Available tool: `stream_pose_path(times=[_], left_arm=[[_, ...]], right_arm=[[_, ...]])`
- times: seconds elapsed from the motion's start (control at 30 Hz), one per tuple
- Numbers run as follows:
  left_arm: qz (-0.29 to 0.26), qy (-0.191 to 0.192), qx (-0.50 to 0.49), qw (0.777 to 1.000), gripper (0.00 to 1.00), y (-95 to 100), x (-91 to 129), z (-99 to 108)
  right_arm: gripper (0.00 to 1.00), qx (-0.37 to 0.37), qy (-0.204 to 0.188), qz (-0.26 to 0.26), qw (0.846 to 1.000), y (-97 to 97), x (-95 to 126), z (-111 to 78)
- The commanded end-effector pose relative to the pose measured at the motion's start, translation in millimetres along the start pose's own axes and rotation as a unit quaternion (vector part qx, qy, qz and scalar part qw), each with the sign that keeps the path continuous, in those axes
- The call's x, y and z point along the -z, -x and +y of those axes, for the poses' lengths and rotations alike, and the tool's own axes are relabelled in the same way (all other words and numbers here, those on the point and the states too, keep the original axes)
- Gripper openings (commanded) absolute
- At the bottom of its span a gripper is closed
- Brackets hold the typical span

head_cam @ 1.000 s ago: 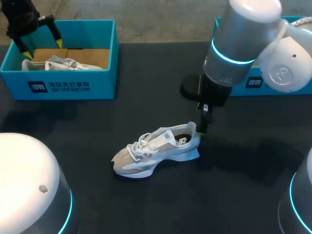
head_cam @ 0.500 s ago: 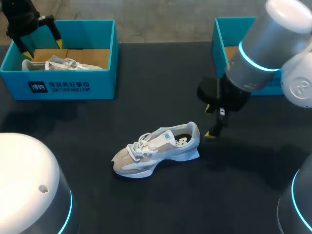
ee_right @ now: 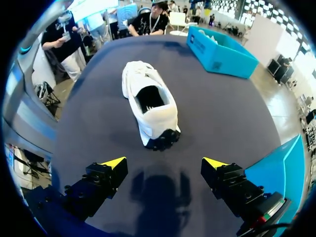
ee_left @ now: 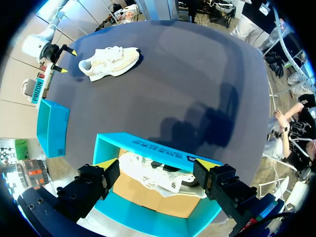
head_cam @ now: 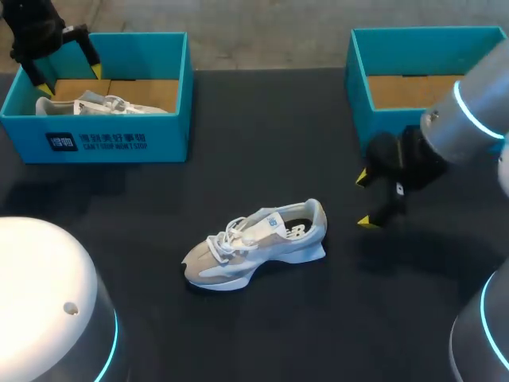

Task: Take the shoe out of the shoebox, open the shoe tongue, remove and reinsert the insole, then place the shoe into the shoebox

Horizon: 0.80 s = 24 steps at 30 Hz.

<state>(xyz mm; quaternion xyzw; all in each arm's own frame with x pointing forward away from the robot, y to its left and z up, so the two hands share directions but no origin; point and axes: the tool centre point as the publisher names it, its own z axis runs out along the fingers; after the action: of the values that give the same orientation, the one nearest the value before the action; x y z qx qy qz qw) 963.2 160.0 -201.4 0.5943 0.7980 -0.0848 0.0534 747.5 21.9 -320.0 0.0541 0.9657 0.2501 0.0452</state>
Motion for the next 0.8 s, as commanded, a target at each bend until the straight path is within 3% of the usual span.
stream_pose_path(times=[0.03,0.37,0.8], left_arm=[[0.000,0.000,-0.001,1.000,1.00,0.0,0.1,0.3],[0.000,0.000,-0.001,1.000,1.00,0.0,0.1,0.3],[0.000,0.000,-0.001,1.000,1.00,0.0,0.1,0.3]], right_arm=[[1.00,0.004,0.125,-0.012,0.992,-5.9,-7.2,-12.5],[1.00,0.011,0.176,-0.013,0.984,-4.0,-29.0,-27.8],[1.00,0.010,0.179,-0.026,0.983,-5.4,-48.0,-54.2]])
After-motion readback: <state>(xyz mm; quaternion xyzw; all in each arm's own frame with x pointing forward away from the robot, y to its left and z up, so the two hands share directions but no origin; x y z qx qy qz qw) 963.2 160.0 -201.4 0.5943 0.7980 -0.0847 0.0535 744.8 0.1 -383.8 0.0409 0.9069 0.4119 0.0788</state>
